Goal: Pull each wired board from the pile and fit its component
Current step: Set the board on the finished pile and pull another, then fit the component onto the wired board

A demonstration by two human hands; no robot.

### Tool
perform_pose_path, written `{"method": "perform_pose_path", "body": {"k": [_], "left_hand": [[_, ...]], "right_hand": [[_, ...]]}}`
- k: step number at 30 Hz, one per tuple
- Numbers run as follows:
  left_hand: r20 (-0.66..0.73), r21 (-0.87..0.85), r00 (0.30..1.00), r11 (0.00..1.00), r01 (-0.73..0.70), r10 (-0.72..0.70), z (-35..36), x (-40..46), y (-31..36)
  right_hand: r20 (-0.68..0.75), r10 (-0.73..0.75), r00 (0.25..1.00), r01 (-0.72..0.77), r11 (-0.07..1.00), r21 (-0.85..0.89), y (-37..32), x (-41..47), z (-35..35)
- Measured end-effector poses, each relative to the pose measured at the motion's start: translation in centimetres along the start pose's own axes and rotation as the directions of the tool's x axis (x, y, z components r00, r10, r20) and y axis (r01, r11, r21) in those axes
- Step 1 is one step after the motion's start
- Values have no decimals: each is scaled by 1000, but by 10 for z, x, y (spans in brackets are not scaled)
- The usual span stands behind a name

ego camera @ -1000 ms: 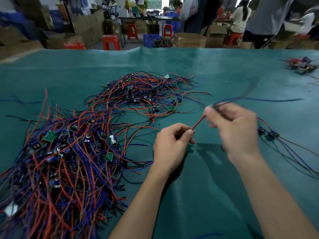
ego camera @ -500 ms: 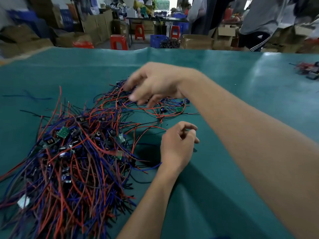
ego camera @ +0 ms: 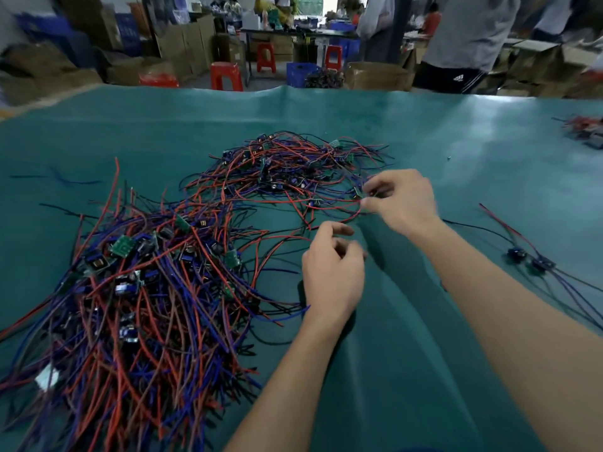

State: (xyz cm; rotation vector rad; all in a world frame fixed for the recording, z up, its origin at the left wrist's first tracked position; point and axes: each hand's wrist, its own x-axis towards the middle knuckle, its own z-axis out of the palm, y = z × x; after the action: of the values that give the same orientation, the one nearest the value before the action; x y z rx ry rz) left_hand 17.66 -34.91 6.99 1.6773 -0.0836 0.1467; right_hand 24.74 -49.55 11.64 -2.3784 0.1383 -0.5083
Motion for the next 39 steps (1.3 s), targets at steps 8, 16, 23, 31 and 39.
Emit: {"method": "perform_pose_path", "body": {"k": [8, 16, 23, 31, 39], "left_hand": [[101, -44, 995, 999, -7, 11, 2, -3, 1], [152, -82, 988, 996, 22, -9, 2, -3, 2], [193, -206, 979, 978, -26, 67, 0, -5, 1], [100, -241, 992, 969, -55, 81, -1, -4, 3], [192, -309, 980, 951, 10, 52, -1, -5, 5]], "right_hand": [[104, 186, 977, -164, 340, 926, -15, -80, -37], [257, 186, 948, -296, 232, 927, -14, -101, -18], [142, 205, 969, -217, 421, 881, -11, -103, -11], [175, 210, 962, -252, 432, 866, -5, -100, -12], [182, 212, 960, -254, 395, 883, -3, -98, -23]]}}
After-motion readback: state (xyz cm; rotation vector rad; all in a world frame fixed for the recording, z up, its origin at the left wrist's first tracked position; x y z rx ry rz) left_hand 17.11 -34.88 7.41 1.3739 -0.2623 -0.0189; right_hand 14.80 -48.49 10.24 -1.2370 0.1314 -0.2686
